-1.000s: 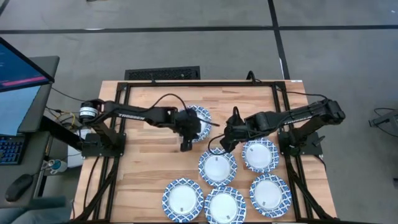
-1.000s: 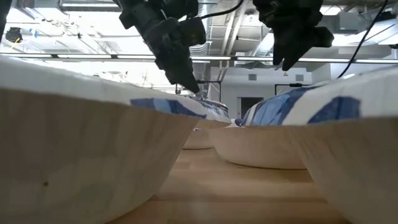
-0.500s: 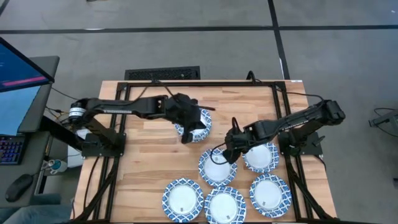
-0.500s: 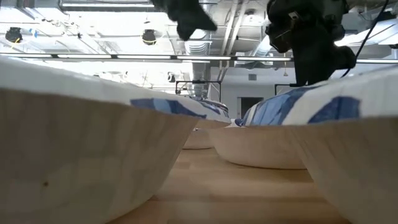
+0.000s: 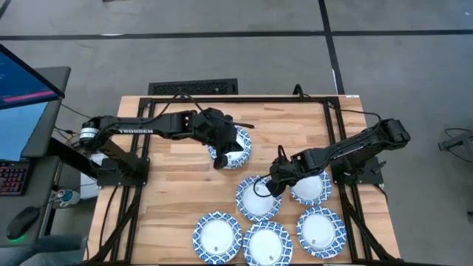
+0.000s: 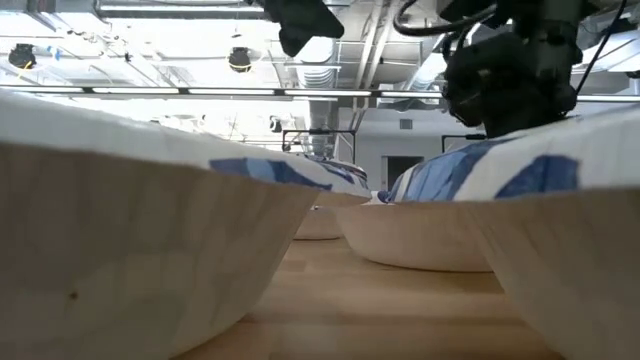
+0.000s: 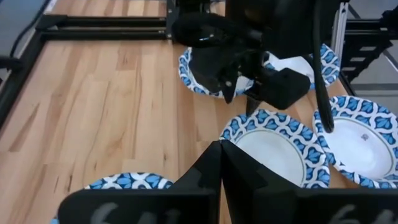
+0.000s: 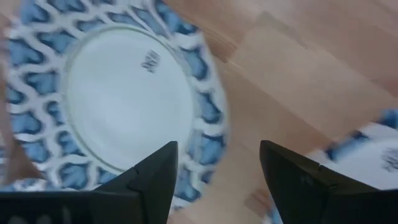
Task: Nest bowls inside each other
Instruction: Stack the blue bowl on top of the blue bowls
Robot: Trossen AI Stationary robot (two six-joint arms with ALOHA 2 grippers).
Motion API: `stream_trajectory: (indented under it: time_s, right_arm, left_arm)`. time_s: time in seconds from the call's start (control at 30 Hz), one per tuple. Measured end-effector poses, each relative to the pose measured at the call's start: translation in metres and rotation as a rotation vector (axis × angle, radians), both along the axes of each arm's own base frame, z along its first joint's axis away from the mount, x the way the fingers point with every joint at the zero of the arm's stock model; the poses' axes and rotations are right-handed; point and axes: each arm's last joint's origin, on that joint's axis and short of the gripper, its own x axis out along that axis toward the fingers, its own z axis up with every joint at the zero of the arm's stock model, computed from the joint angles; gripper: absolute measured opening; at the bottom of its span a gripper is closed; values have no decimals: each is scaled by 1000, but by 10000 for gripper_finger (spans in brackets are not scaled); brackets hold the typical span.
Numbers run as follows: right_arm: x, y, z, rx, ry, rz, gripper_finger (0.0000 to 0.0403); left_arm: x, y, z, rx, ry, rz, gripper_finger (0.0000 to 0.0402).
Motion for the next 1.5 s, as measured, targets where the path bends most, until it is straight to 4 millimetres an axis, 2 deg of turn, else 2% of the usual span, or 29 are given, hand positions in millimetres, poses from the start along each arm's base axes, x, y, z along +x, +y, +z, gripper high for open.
stream_trajectory:
  time_s: [0.23,0.47,0.67,0.8,0.93,1.03,1.13,1.27,1.4,1.5]
  right_arm:
    - [2,1,-13,41,-88,-11,249]
    - [-8,-2,-29,34,-50,-65,249]
    - [-6,-2,-30,49,-88,-80,249]
    - [3,1,-42,64,-101,-96,249]
    - [22,8,-53,83,-100,-85,248]
    - [35,11,-53,66,-70,-57,248]
    - [45,11,-44,10,-68,-27,248]
    - [51,1,-30,-67,-67,-59,244]
    - [57,-8,-18,-100,-75,-61,211]
    - [58,-12,-18,-99,-72,-38,171]
  left_arm:
    - [0,0,0,-1,-2,6,0]
    - [0,1,0,17,-2,15,0]
    - [0,4,0,25,-2,27,0]
    - [-1,9,0,24,-1,43,0]
    - [-2,14,-1,24,11,56,0]
    - [-3,15,-2,25,28,58,0]
    - [-4,16,-3,30,34,55,0]
    - [-5,15,-4,43,49,44,0]
    - [-5,15,-4,49,48,39,0]
    - [-6,15,-5,63,61,28,0]
